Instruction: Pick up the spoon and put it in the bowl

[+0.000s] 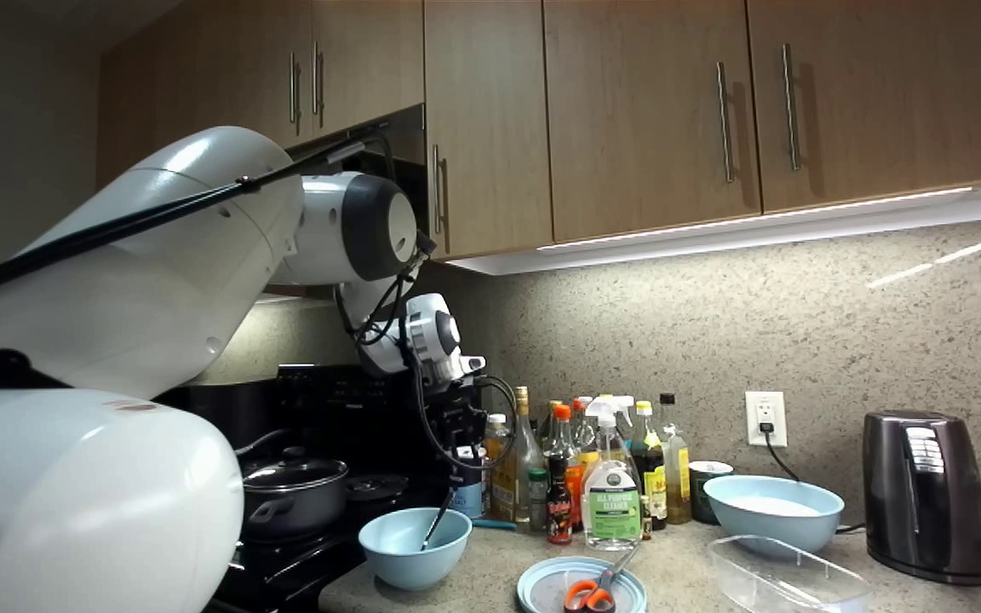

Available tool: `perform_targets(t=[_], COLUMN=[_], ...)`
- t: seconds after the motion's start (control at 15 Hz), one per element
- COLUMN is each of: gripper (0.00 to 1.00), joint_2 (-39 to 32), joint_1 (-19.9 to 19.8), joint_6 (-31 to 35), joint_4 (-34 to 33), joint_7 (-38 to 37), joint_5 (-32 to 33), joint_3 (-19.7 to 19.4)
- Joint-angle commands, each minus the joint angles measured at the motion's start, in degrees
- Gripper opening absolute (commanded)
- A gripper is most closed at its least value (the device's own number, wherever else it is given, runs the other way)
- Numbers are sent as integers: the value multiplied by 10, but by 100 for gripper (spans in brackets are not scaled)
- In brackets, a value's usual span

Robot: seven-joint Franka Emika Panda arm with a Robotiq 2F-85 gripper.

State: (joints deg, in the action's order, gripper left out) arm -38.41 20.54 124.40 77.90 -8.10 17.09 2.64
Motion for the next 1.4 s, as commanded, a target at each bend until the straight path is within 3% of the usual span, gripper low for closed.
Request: perform_targets(t=[0.0, 0.27, 0.33, 0.4, 0.53, 0.73, 1.0, 1.33], gripper=[74, 99, 99, 88, 99, 100, 100, 100], joint_2=[35, 67, 74, 29, 42, 50, 88, 103], joint_1=[0, -10, -6, -4, -4, -5, -14, -8], joint_6=[-22, 9, 34, -2, 15, 16, 71, 124], joint_4=[46, 115, 131, 63, 87, 96, 193, 272], joint_7=[-40, -120, -152, -108, -134, -139, -119, -144], joint_5=[-12, -51, -47, -37, -37, -37, -59, -71], joint_3=[0, -1, -9, -3, -8, -8, 18, 18])
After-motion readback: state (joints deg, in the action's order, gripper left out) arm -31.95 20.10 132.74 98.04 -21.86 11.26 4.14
